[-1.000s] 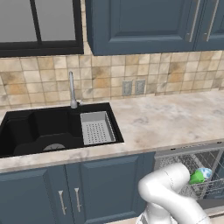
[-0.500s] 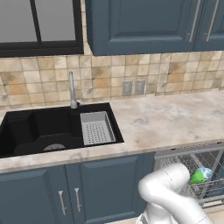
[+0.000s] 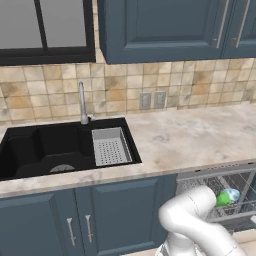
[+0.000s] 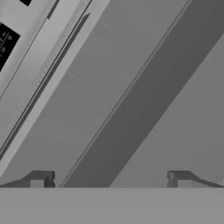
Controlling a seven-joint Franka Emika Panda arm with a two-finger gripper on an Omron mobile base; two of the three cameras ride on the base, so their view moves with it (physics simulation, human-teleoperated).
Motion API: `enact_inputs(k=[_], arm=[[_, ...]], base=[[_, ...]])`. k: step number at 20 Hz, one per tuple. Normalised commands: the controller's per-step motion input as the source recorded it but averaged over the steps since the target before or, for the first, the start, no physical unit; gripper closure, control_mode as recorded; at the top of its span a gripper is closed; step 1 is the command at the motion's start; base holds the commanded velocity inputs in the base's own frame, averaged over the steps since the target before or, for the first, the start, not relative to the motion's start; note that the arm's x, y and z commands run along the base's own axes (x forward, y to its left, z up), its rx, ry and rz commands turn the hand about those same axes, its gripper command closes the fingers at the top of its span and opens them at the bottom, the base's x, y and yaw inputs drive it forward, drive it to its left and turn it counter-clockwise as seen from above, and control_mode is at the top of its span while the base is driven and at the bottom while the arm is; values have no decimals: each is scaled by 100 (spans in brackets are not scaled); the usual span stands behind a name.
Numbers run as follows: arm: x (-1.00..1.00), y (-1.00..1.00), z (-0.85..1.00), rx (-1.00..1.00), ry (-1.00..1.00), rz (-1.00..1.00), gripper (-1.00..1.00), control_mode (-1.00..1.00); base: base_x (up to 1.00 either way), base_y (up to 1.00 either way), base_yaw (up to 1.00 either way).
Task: Pick up the cup and bowl from the counter, place them in the dishwasher, and close the dishwasher door.
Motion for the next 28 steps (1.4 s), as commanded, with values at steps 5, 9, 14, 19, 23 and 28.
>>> enact_inputs(k=[5, 9, 14, 19, 23, 28], arm=[[66, 0, -40, -1, -10, 4, -100, -100], [72, 0, -41, -2, -10, 5, -100, -100], [73, 0, -41, -3, -11, 5, -100, -100], [65, 0, -44, -2, -12, 4, -100, -100], [66, 0, -49, 0, -12, 4, -100, -100], [63, -1, -56, 0, -14, 5, -100, -100]], base=[[0, 0, 0], [0, 0, 0], [0, 0, 0], [0, 0, 0], [0, 0, 0], [0, 0, 0]])
